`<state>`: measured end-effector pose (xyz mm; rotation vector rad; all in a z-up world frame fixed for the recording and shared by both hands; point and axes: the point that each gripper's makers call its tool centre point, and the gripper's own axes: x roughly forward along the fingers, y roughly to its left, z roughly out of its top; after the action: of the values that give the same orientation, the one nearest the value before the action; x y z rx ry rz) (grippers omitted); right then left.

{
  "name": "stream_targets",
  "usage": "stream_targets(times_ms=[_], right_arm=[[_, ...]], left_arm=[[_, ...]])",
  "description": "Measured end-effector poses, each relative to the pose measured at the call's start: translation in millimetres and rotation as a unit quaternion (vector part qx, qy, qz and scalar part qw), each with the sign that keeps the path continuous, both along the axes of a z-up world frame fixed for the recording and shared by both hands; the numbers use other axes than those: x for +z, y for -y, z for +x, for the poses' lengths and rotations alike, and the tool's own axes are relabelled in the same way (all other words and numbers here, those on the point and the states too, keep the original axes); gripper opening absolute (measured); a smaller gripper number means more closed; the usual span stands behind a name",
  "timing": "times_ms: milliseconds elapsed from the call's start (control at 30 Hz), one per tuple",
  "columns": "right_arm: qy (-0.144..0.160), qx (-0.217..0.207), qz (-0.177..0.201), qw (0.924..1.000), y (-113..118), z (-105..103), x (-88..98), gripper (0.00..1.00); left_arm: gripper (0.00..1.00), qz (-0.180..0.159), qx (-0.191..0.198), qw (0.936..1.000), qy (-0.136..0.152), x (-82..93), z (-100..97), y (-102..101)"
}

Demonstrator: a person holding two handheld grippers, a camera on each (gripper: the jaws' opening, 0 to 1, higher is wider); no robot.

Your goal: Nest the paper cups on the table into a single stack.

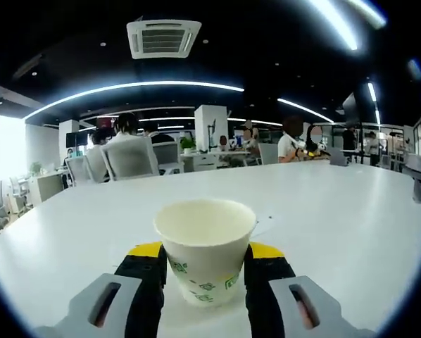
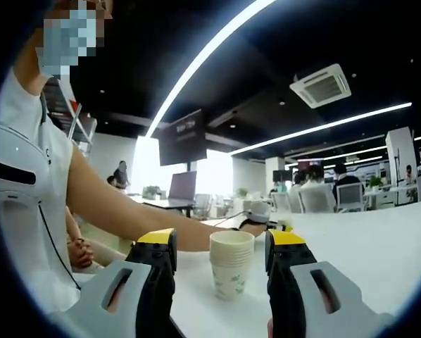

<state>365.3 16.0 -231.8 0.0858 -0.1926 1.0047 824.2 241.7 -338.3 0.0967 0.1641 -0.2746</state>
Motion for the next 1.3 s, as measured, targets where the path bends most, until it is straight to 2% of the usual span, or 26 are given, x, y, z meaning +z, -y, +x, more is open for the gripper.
stream_targets(times_ms=[100,233,500,733,833,900,1000,1067,1200,1300], right_arm=[[-0.001,0.003,0.001,1.0000,-1.4,-0.6,-1.5,0.53],[-0.002,0.006,0.003,1.0000,-2.7,-1.2,-2.8,0.53],[-0.007,0.019,0.011,0.9997,-8.4,-3.5,-7.8,0.52],[-0.006,0.028,0.016,0.9995,-13.8,-7.7,-7.2,0.52],[-0.005,0.030,0.019,0.9994,-14.4,-8.6,-7.0,0.52],[-0.006,0.030,0.019,0.9993,-14.5,-8.9,-8.2,0.52],[-0.006,0.031,0.020,0.9993,-14.9,-9.6,-8.9,0.52],[-0.005,0.032,0.020,0.9993,-15.0,-10.7,-8.7,0.52],[-0.002,0.034,0.024,0.9991,-13.9,-13.1,-6.9,0.52],[-0.001,0.033,0.025,0.9991,-12.4,-14.0,-6.4,0.52]], left_arm=[[0.46,0.008,-0.018,0.9998,0.004,4.8,-9.5,1.3],[0.46,-0.009,-0.041,0.9991,-0.008,11.0,-25.6,2.3],[0.45,-0.029,-0.095,0.9950,0.014,36.8,-83.2,11.1],[0.45,-0.061,-0.128,0.9895,0.025,66.5,-130.0,7.7],[0.45,-0.084,-0.150,0.9844,0.038,87.2,-153.7,10.8],[0.45,-0.099,-0.177,0.9779,0.051,106.6,-175.5,16.6],[0.45,-0.105,-0.197,0.9728,0.061,124.5,-200.6,22.0],[0.45,-0.112,-0.218,0.9666,0.077,140.3,-220.5,30.9],[0.45,-0.087,-0.263,0.9570,0.085,158.8,-265.7,58.1],[0.46,-0.083,-0.296,0.9478,0.084,167.1,-295.1,78.3]])
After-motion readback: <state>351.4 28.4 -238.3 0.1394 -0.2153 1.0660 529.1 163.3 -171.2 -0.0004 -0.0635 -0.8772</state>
